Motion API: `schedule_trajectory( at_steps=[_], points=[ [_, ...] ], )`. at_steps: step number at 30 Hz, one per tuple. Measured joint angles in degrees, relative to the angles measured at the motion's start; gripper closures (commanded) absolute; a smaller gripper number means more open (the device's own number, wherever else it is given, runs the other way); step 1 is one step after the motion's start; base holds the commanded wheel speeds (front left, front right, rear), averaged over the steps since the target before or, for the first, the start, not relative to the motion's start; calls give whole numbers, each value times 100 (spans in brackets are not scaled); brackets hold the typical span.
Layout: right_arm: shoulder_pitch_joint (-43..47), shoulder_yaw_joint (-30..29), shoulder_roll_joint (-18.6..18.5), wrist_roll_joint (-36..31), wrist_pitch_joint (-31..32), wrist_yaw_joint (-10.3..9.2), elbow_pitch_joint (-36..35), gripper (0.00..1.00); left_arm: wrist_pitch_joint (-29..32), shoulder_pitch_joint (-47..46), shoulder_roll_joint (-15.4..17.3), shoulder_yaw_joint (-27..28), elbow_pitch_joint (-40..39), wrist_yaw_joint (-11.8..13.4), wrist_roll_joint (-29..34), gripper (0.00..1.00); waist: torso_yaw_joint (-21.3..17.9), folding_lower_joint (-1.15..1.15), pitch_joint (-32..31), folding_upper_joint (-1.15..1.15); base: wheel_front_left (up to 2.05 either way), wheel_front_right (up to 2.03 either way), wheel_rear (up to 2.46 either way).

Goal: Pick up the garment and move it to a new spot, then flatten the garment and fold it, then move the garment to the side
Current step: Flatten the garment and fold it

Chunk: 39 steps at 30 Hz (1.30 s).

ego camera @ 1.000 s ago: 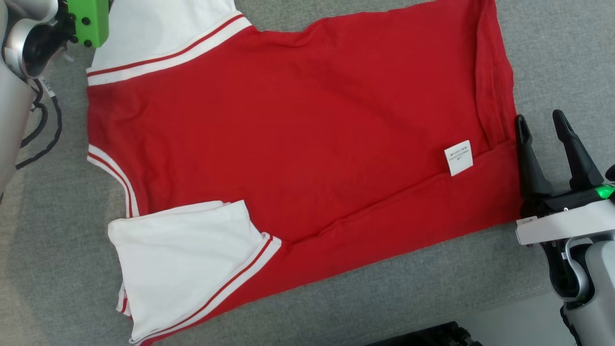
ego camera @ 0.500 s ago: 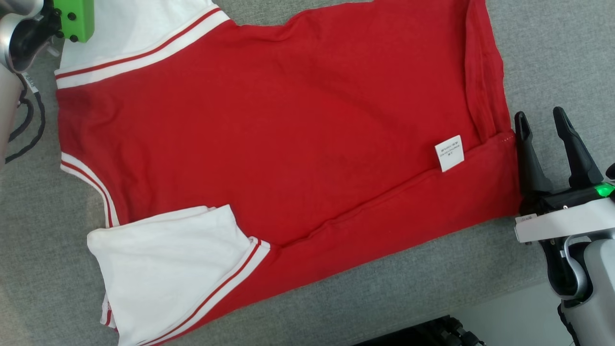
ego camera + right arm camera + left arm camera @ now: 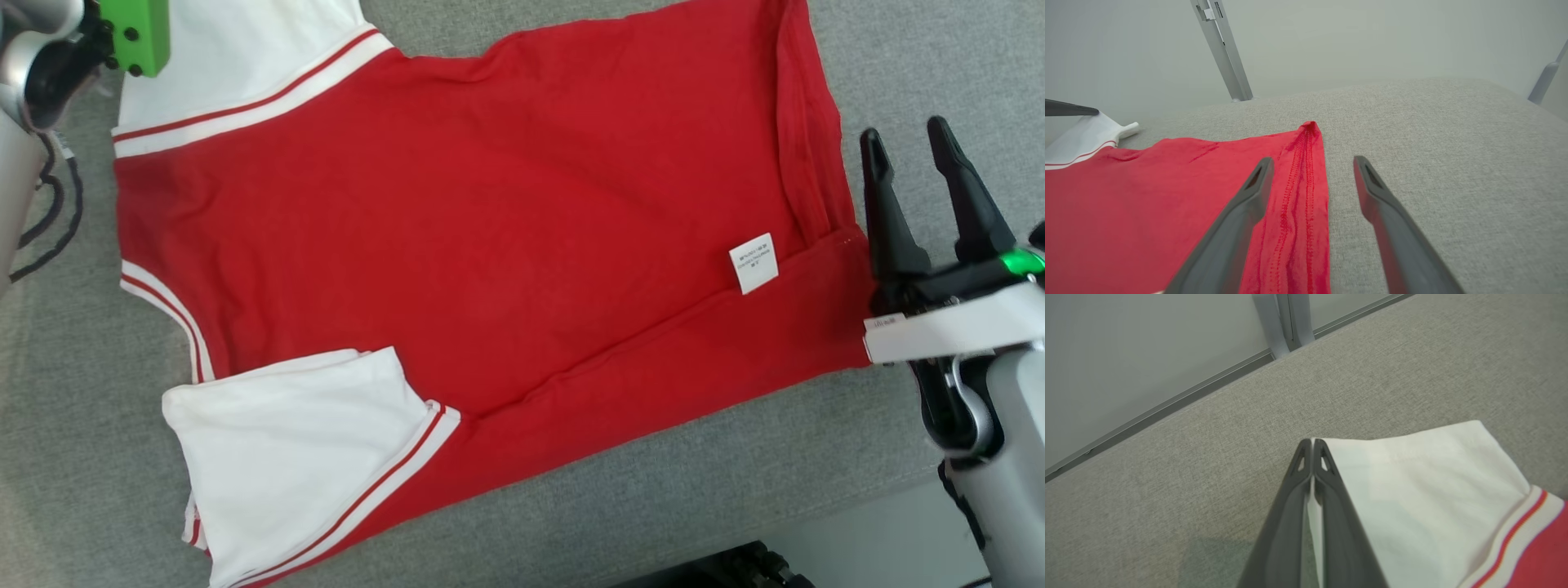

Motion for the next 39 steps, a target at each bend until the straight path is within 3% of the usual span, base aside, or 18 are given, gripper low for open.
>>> schedule_trajectory(
  at_steps=[6,13,24,25,26,27,29,30,39],
  points=[
    [-1142,225,-35,366,1024,-5,975,0,-169,85,25,-276,-417,-1,-232,100,171,0,-222,0,0,0,0],
    [-2394,116,371,436,2334,-4,2395,0,-268,109,16,-563,-844,-11,-427,100,457,0,-383,0,0,0,0],
    [-3343,-272,603,-224,2791,-4,3793,0,-389,91,48,-817,-1099,-15,-583,100,788,0,-439,0,0,0,0],
    [-3382,-279,604,-276,2791,-4,3849,15,-398,91,48,-838,-1106,-15,-592,100,799,0,-440,0,0,0,0],
    [-3421,-279,604,-352,2793,-4,3917,21,-404,91,49,-858,-1113,-15,-613,100,812,0,-440,0,0,0,0],
    [-3462,-289,604,-406,2793,-4,3986,53,-421,90,51,-876,-1115,-15,-630,100,825,0,-439,0,0,0,0],
    [-3520,-315,597,-464,2769,-4,4067,70,-430,84,55,-904,-1117,-15,-633,100,843,0,-434,0,0,0,0],
    [-3546,-335,595,-483,2754,-4,4108,100,-453,82,57,-918,-1116,-15,-634,100,852,0,-431,0,0,0,0],
    [-3735,-447,467,-265,2653,-4,4113,100,-964,-33,208,-1034,-1074,-15,-565,100,862,0,-431,0,0,0,0]
  ],
)
